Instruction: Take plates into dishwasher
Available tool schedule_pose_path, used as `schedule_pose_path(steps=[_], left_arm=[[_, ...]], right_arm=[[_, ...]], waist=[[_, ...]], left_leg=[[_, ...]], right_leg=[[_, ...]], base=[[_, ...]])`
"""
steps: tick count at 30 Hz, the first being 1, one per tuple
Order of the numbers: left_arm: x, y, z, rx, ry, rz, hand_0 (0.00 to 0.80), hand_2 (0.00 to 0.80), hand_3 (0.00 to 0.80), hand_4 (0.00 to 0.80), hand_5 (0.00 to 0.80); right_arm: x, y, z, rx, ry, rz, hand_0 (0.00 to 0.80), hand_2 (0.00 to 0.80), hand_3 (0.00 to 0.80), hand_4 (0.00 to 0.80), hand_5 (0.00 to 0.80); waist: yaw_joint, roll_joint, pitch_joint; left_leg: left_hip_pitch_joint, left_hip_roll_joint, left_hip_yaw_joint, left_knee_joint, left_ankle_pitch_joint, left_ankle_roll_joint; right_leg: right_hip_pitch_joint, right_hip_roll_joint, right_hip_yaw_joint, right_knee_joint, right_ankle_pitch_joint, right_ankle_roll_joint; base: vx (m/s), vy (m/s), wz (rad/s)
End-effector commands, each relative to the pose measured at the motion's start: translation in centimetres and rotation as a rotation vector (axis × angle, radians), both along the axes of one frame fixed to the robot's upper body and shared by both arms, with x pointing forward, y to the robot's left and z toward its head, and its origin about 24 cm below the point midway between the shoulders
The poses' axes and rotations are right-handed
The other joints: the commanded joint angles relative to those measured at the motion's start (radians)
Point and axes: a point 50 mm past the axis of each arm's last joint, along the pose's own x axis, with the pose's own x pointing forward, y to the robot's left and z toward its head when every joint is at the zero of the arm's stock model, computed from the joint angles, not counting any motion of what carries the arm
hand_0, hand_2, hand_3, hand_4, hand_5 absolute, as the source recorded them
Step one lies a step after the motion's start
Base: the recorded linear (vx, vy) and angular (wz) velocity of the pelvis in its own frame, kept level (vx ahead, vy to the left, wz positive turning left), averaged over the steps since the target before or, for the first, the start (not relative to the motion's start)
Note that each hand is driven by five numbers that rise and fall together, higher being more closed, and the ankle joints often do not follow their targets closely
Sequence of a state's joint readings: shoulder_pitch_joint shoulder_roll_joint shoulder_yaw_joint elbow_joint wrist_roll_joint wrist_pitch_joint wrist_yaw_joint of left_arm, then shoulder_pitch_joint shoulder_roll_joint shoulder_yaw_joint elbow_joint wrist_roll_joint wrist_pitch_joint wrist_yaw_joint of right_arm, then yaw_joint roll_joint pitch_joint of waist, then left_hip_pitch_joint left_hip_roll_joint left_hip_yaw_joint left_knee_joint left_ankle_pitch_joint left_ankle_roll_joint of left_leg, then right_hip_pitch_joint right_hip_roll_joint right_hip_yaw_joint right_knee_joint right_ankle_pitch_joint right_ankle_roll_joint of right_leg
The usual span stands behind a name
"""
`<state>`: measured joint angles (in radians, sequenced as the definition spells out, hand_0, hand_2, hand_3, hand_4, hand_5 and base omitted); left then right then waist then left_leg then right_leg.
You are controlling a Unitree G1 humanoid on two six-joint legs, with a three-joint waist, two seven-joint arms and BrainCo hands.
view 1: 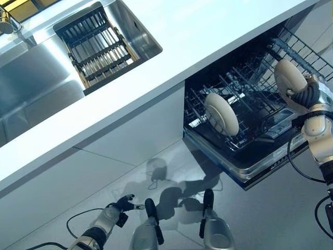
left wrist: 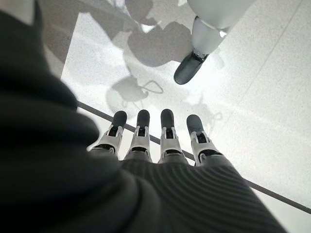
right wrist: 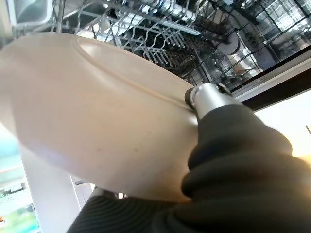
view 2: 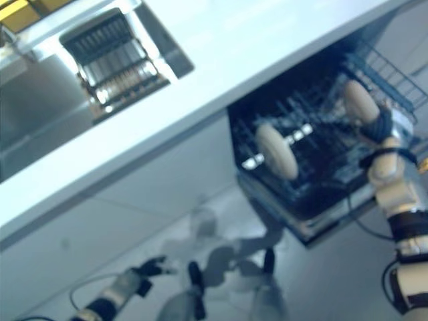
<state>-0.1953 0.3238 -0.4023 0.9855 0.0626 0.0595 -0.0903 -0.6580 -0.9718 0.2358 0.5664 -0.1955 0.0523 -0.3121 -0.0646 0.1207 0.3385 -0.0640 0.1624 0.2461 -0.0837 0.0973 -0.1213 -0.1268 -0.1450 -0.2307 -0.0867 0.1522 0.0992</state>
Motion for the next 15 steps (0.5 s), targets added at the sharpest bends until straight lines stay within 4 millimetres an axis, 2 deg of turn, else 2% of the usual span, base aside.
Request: schedule_pose_path(steps=[1, 8, 15], left_arm=[[0.5, 1.4, 0.5, 0.059, 0.012, -0.036, 0.0, 0.0, 0.0, 0.0, 0.0], [0.8, 1.1, 0.6, 0.056, 0.008, -0.052, 0.0, 0.0, 0.0, 0.0, 0.0], [1.1, 0.7, 0.7, 0.054, 0.012, -0.068, 0.0, 0.0, 0.0, 0.0, 0.0]], right_arm=[[1.1, 2.4, 5.1, -0.108, -0.113, 0.088, 0.8, 0.8, 0.8, 0.8, 0.8], [1.9, 2.9, 4.9, -0.081, -0.081, 0.105, 0.8, 0.8, 0.8, 0.8, 0.8], [2.6, 3.8, 4.2, 0.017, -0.062, 0.131, 0.8, 0.8, 0.8, 0.8, 0.8]], waist=[[0.013, -0.079, -0.014], [0.027, -0.072, -0.003], [0.035, -0.054, 0.012]], left_leg=[[-0.007, 0.021, -0.023, -0.004, 0.016, -0.017], [-0.013, 0.024, -0.031, -0.004, 0.02, -0.018], [-0.016, 0.016, -0.042, -0.004, 0.021, -0.013]], right_leg=[[-0.017, -0.003, 0.013, 0.044, -0.051, 0.008], [-0.02, -0.004, 0.0, 0.058, -0.06, 0.003], [-0.032, -0.017, -0.01, 0.096, -0.079, -0.001]], base=[[-0.001, -0.041, 0.0], [0.002, -0.011, 0.0], [0.009, 0.001, 0.01]])
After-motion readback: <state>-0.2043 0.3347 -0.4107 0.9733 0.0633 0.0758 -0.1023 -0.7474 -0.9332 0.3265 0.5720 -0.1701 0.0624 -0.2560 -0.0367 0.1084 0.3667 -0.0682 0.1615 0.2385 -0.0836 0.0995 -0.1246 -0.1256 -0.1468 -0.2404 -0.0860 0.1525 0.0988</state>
